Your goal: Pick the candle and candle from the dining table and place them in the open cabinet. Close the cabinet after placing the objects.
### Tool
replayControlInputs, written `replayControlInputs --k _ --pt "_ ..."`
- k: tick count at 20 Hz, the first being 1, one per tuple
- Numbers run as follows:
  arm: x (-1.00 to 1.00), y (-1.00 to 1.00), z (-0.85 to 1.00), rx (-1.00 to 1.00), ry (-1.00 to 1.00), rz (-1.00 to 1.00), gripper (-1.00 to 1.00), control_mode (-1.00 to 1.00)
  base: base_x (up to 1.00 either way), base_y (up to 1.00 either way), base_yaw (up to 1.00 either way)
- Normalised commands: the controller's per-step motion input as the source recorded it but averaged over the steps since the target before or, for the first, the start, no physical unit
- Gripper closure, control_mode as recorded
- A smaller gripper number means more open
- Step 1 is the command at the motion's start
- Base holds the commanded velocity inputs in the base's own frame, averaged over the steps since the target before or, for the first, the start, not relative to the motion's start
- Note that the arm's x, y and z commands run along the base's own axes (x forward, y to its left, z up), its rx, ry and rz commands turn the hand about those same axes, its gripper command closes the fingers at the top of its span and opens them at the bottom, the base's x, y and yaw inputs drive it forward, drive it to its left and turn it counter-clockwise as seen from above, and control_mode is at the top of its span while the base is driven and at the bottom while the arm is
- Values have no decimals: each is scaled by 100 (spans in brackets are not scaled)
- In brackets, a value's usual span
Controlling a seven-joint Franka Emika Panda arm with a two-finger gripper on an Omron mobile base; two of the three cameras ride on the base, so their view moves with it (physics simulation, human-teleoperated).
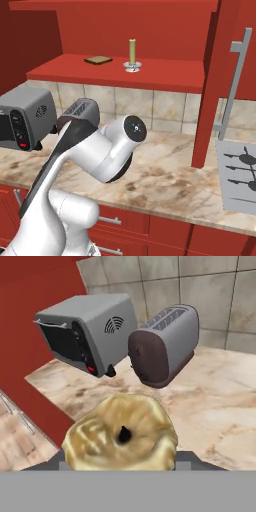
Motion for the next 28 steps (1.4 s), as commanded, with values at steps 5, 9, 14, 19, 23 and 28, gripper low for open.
replayControlInputs --k 5,9,14,19,23,28 --pt "-7 0 29 0 13 -1 100 -100 0 0 0" --pt "-9 0 27 0 7 -11 100 -100 0 0 0" --pt "-5 0 26 -2 7 -10 100 -100 0 0 0" --pt "-2 1 24 -6 1 -19 100 -100 0 0 0" --pt "0 1 22 -9 0 -24 100 -100 0 0 0" --pt "-1 -1 23 -2 0 -21 100 -100 0 0 0"
